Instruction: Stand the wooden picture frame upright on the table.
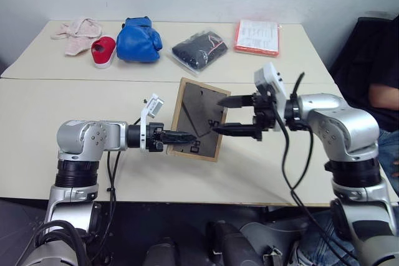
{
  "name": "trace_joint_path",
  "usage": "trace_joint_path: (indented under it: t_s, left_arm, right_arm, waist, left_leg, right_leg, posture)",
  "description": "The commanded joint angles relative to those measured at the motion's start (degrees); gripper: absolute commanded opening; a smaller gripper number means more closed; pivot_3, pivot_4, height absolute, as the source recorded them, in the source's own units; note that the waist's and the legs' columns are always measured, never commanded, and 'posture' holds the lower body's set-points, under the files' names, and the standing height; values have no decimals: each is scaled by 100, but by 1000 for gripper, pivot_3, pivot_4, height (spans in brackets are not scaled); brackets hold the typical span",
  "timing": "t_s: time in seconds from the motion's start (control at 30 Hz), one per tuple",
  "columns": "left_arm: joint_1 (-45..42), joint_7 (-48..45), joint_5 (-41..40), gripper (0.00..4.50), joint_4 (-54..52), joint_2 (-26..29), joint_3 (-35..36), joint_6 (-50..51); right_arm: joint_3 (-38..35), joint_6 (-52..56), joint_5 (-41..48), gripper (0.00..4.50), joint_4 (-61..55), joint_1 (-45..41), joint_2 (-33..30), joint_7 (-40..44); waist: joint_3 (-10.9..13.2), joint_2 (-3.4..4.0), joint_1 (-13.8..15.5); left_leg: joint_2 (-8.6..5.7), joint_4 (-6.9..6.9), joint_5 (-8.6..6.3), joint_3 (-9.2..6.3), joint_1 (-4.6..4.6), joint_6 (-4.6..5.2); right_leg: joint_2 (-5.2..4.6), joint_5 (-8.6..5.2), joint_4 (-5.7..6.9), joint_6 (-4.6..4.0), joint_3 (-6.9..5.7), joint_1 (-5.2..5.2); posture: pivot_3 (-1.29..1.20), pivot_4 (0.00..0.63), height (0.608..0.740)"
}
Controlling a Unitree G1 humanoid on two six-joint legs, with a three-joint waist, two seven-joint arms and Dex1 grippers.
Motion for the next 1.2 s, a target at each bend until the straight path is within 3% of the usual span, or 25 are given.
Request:
trace_joint_path:
  t_s: [0.03, 0.1, 0.27, 0.47, 0.67, 0.7, 0.8, 0.9, 1.0, 1.2]
  left_arm:
    - [-202, -114, -325, 1245, -307, 37, 95, -125]
    - [-255, -114, -377, 1245, -311, 67, 110, -77]
    - [-265, -103, -247, 1245, -192, 214, -29, -212]
    - [-269, -84, -138, 1245, 38, 318, -147, -442]
    - [-300, -138, -265, 1245, -1, 371, -165, -390]
    - [-312, -152, -273, 1245, -3, 384, -179, -383]
    - [-402, -189, -280, 1245, 50, 405, -220, -360]
    - [-496, -241, -311, 1245, 82, 402, -232, -351]
    - [-574, -311, -410, 1245, 47, 404, -212, -259]
    - [-604, -315, -549, 1245, -43, 478, -235, -92]
  right_arm:
    - [208, -204, -126, 4500, 168, -171, 170, -268]
    - [309, -265, -161, 4500, 204, -194, 226, -340]
    - [138, 170, 740, 4500, -706, -27, 169, -13]
    - [-245, 93, 699, 4500, -1159, 339, -617, -251]
    - [-9, -2756, -1259, 4500, -862, 1183, -1714, -279]
    - [73, -3951, -1842, 4500, -624, 1347, -1865, -378]
    - [392, -8081, -3971, 4500, 531, 1412, -2060, -1718]
    - [661, -10353, -5728, 4500, 1508, 1005, -1919, -3307]
    - [879, -11139, -7288, 4500, 2169, 529, -1624, -4936]
    - [1396, -10952, -8972, 4500, 2991, -314, -1070, -7337]
  waist:
    - [0, 0, -1]
    - [0, 0, -3]
    - [0, 1, -4]
    - [0, 0, 2]
    - [1, -1, 32]
    - [2, -3, 14]
    - [4, -6, -4]
    - [6, -9, -68]
    - [6, -9, -122]
    - [7, -9, -197]
  left_leg:
    - [-1, 1, 1, 2, -11, -1]
    - [-3, 2, 4, 5, -40, -5]
    - [1, 7, 6, 0, -70, -7]
    - [-3, 14, 6, -3, -69, -5]
    - [-7, 9, 2, -2, -80, 2]
    - [-7, 10, 1, -1, -80, 3]
    - [-8, 11, 3, 4, -80, 2]
    - [-12, 12, 8, 10, -76, 0]
    - [-9, 9, 11, 17, -72, -7]
    - [-5, 9, 18, 24, -57, -17]
  right_leg:
    - [-1, 0, 3, 0, 2, -14]
    - [-2, 0, 10, 0, 4, -43]
    - [-2, 0, 14, 0, -3, -70]
    - [-8, 1, 12, 0, -3, -64]
    - [-6, 1, -2, 3, -3, -69]
    - [-4, 1, -2, 3, -2, -69]
    - [-1, 4, -1, 9, 3, -69]
    - [-1, 8, 1, 14, 13, -68]
    - [6, 7, 8, 13, 21, -71]
    - [7, 1, 27, 0, 26, -71]
  posture:
    - [0, 150, 740]
    - [0, 150, 740]
    - [0, 150, 740]
    - [0, 150, 740]
    - [0, 150, 740]
    - [0, 150, 740]
    - [0, 150, 740]
    - [0, 150, 740]
    - [0, 150, 740]
    - [0, 150, 740]
